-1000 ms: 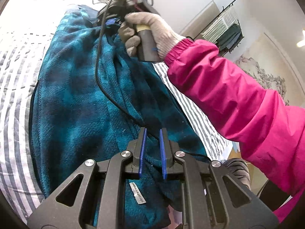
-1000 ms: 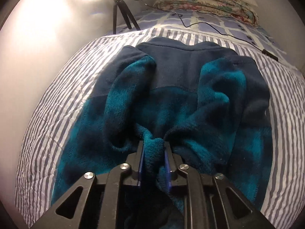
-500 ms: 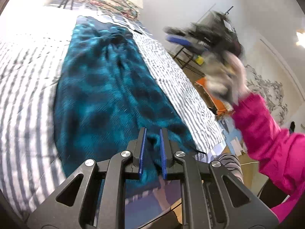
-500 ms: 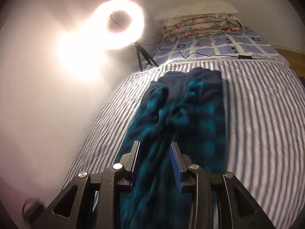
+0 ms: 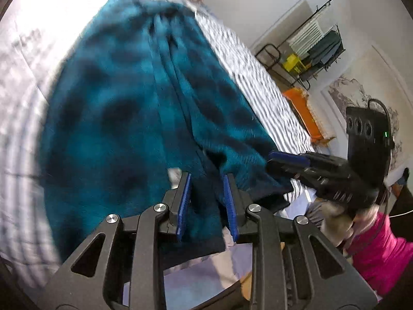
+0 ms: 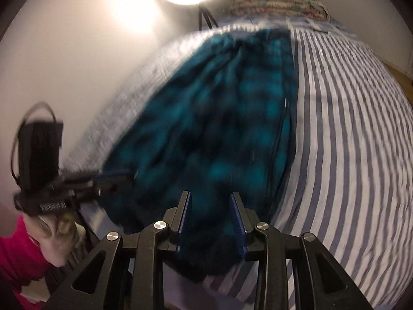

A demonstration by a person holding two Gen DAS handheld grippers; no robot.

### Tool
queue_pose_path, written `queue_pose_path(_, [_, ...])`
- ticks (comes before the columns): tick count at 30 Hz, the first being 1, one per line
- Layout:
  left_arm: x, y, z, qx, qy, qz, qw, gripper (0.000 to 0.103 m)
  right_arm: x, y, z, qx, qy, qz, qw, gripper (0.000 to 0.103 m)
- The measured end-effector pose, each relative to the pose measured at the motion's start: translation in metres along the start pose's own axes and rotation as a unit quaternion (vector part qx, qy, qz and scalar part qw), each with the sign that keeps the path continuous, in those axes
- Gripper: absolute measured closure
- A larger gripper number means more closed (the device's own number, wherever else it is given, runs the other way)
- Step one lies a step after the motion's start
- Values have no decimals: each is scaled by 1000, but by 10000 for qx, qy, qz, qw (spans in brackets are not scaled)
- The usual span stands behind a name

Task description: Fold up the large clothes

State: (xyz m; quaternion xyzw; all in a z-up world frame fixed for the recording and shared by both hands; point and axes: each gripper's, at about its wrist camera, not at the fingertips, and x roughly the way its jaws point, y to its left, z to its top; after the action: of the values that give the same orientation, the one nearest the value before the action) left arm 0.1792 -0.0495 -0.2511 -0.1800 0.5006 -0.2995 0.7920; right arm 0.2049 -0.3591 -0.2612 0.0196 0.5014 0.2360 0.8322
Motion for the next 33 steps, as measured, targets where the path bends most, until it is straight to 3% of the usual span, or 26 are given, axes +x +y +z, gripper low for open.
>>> queue_pose_path(4, [13, -9, -9, 249, -49, 315, 9992, 79, 23, -1, -28, -124, 242, -410, 9988, 73])
queue_pose_path(7, [1, -11, -8, 185, 75, 243, 9995, 79, 16, -2, -29, -62, 191, -374, 9991, 73])
queue_pose_path(9, [-19, -11, -9, 133, -73, 175, 9997, 78, 2, -3, -28, 70, 50, -209, 9997, 73])
queue_pose_path(10, [-33, -10, -8, 129, -222, 219, 9994, 72, -7, -5, -28, 109, -59, -142, 9998, 68])
queue_pose_path(13, [-75, 3, -11, 17, -714, 400, 9966, 40, -33, -14, -31, 282, -461, -289, 9981, 39])
queue_pose_path(14, [-84, 9, -12, -53, -816, 454, 9956, 39, -39, -21, -33, 385, -542, -324, 9973, 38])
queue_pose_path(18, [-96, 50, -11, -675, -786, 757, 9917, 38, -37, -51, -39, 948, -436, -115, 9945, 38])
queue_pose_path(22, [-83, 88, -14, -1471, -569, 415, 9866, 38, -21, -66, -48, 1435, -299, 418, 9883, 38])
queue_pose_path(25, [-70, 106, -19, -1891, -398, 122, 9811, 39, -9, -62, -51, 1473, -178, 681, 9866, 39])
queue_pose_path(27, [-68, 106, -25, -1950, -353, -57, 9802, 40, -2, -58, -51, 1416, -97, 807, 9866, 40])
queue_pose_path(29, [-64, 101, -26, -1869, -262, -146, 9819, 52, 3, -56, -50, 1421, -51, 931, 9854, 45])
queue_pose_path(33, [-57, 91, -30, -1763, -129, -126, 9842, 64, 17, -54, -48, 1534, 85, 1237, 9804, 47])
